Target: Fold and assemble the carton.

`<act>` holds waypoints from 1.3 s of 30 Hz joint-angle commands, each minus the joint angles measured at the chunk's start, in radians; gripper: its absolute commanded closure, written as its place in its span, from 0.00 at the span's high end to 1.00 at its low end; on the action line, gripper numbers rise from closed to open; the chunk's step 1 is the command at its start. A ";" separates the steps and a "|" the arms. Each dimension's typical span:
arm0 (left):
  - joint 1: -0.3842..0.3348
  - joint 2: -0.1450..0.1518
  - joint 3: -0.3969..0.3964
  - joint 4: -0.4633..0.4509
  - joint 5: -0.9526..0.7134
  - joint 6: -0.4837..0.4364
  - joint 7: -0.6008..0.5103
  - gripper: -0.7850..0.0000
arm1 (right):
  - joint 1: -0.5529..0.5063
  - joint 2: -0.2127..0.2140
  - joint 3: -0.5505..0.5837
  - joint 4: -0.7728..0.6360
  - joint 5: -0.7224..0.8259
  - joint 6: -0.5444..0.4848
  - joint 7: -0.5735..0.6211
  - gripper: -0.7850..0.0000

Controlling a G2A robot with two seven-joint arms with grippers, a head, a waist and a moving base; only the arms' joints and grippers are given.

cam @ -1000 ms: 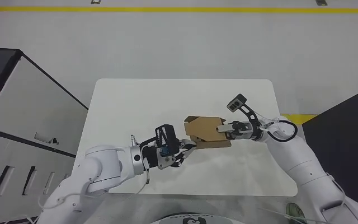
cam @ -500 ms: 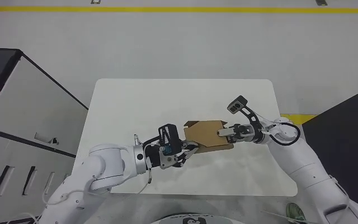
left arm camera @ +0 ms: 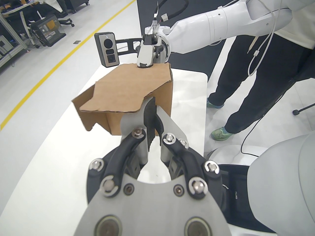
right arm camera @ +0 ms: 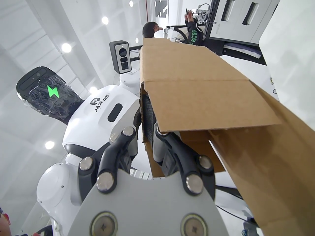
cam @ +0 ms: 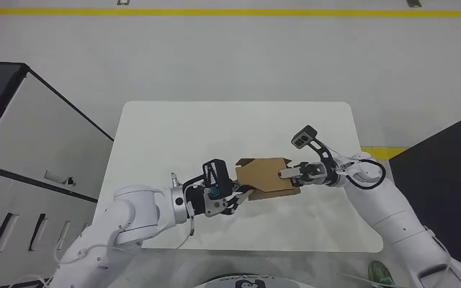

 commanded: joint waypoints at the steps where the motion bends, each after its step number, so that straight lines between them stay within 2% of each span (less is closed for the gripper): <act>1: -0.002 0.000 0.005 0.000 0.000 -0.003 -0.002 0.00 | 0.001 -0.002 0.000 0.000 0.004 0.000 0.000 0.00; 10: -0.017 -0.002 0.028 0.003 0.001 -0.006 -0.009 0.00 | 0.004 -0.011 -0.007 0.014 0.002 0.000 0.000 0.00; 21: -0.011 0.001 0.003 0.004 -0.003 0.009 0.002 0.00 | 0.011 -0.015 -0.012 0.023 -0.003 0.000 0.000 0.00; 33: -0.043 -0.005 0.050 0.020 -0.002 0.006 -0.011 0.00 | 0.019 -0.018 -0.022 0.036 0.006 0.000 0.000 0.00; 39: -0.045 -0.004 0.028 0.021 -0.010 0.020 -0.003 0.00 | 0.022 -0.017 -0.023 0.046 0.009 0.000 0.000 0.00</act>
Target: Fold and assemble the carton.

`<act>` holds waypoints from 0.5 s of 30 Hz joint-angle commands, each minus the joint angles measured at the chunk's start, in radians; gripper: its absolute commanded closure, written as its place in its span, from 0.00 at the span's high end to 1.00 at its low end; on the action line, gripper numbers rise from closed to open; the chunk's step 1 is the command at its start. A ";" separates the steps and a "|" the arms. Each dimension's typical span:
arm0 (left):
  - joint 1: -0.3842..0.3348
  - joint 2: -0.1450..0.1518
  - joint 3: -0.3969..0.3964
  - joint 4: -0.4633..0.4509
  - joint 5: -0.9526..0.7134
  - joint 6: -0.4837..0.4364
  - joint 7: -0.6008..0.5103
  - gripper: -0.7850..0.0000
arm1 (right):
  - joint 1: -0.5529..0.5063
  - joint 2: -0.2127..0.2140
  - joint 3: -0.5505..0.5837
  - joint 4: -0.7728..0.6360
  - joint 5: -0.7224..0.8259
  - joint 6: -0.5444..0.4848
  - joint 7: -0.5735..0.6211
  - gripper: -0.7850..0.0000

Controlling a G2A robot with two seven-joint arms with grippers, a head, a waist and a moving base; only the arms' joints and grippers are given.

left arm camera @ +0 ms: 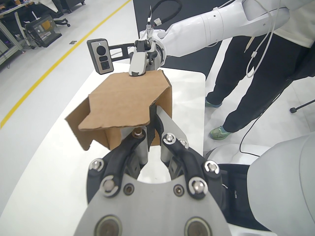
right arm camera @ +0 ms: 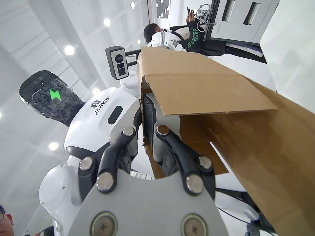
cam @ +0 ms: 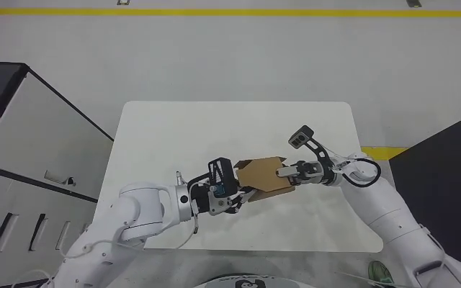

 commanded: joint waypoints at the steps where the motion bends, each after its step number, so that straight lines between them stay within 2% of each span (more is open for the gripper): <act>1: 0.006 0.002 -0.016 -0.002 -0.002 0.005 0.005 0.00 | 0.000 0.001 0.002 0.003 0.003 0.000 0.000 0.00; 15: 0.088 0.018 -0.161 -0.023 0.008 0.032 0.049 0.00 | 0.002 0.013 -0.018 0.017 0.079 0.024 0.000 0.00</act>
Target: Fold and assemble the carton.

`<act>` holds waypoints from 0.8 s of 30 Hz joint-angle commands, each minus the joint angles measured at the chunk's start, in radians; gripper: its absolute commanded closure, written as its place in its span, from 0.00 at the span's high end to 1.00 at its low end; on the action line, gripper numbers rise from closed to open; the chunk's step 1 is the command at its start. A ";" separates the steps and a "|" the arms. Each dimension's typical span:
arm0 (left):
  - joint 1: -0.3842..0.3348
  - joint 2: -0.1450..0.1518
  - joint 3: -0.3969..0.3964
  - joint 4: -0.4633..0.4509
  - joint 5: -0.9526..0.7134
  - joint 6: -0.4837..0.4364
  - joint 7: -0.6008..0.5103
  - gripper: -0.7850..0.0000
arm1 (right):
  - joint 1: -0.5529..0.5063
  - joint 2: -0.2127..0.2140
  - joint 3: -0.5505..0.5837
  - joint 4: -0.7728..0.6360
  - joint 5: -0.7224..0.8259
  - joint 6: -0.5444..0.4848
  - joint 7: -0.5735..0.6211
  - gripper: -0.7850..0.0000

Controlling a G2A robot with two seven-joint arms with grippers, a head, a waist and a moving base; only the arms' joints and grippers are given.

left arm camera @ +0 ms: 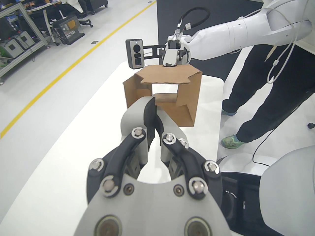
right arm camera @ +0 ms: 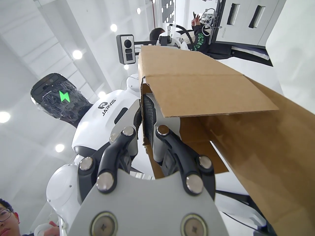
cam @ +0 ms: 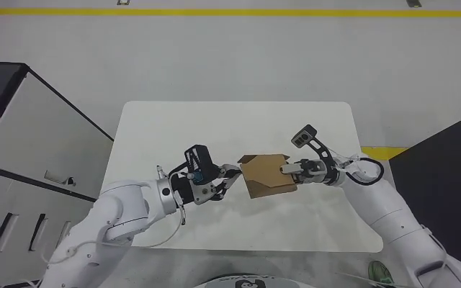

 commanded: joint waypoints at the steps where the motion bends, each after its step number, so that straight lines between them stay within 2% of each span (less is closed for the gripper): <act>1: 0.014 0.002 -0.018 -0.005 0.009 0.005 0.010 0.00 | 0.004 0.002 -0.009 0.004 0.016 0.012 0.000 0.00; 14: 0.037 0.002 -0.037 -0.013 0.039 0.025 0.042 0.00 | 0.011 0.005 -0.021 0.010 0.042 0.037 0.000 0.00; 18: 0.044 0.001 -0.053 -0.024 0.078 0.061 0.066 0.00 | 0.004 0.000 -0.022 0.017 0.091 0.156 0.000 0.00; 24: 0.064 0.000 -0.070 -0.032 0.123 0.089 0.080 0.00 | 0.015 -0.007 -0.039 0.031 0.152 0.263 0.000 0.00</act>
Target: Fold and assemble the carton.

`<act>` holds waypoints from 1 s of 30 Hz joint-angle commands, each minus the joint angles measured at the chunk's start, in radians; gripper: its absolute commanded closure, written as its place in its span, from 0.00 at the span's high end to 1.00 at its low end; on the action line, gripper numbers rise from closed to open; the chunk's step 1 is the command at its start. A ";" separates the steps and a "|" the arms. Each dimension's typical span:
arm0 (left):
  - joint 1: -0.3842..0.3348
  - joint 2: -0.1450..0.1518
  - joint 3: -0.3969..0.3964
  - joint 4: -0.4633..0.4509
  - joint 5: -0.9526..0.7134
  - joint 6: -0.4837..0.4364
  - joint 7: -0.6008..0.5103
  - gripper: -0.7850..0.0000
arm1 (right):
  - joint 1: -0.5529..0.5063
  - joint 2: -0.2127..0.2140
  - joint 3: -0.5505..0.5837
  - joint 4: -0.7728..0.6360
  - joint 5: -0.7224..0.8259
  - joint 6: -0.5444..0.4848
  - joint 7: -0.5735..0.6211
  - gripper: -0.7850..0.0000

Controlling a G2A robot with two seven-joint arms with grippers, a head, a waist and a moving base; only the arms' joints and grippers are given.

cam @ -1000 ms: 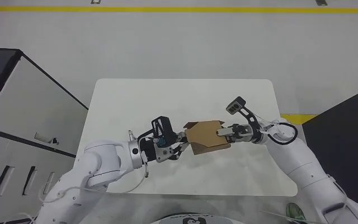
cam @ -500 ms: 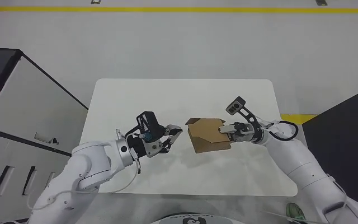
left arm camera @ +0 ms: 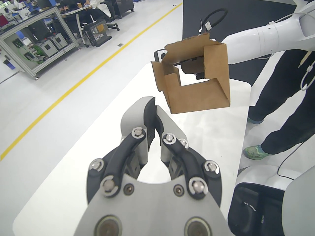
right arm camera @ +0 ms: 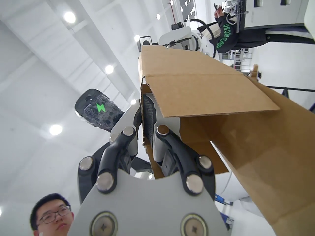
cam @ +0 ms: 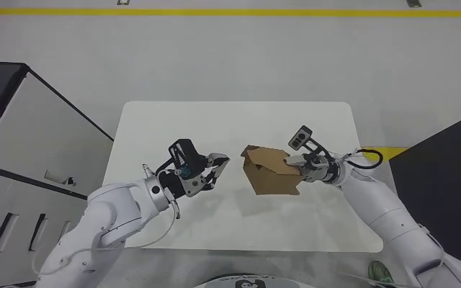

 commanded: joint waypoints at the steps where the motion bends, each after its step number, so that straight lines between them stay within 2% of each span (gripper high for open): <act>1: 0.007 -0.001 -0.001 -0.002 0.013 0.006 0.006 0.00 | 0.004 -0.002 -0.011 0.002 0.020 0.030 0.000 0.00; 6: 0.008 -0.003 0.005 -0.005 0.039 0.025 0.020 0.00 | 0.014 -0.005 -0.041 0.003 0.037 0.083 0.000 0.00; 13: -0.028 -0.011 0.049 0.006 0.064 0.028 0.031 0.00 | 0.033 -0.003 -0.081 0.003 0.037 0.119 0.000 0.00; 20: -0.067 -0.017 0.091 0.028 0.043 -0.017 0.047 0.00 | 0.050 0.004 -0.107 0.016 0.020 0.107 0.000 0.00; 30: -0.082 -0.021 0.109 0.029 0.028 -0.034 0.048 0.00 | 0.055 0.004 -0.128 0.031 0.072 0.104 0.000 0.00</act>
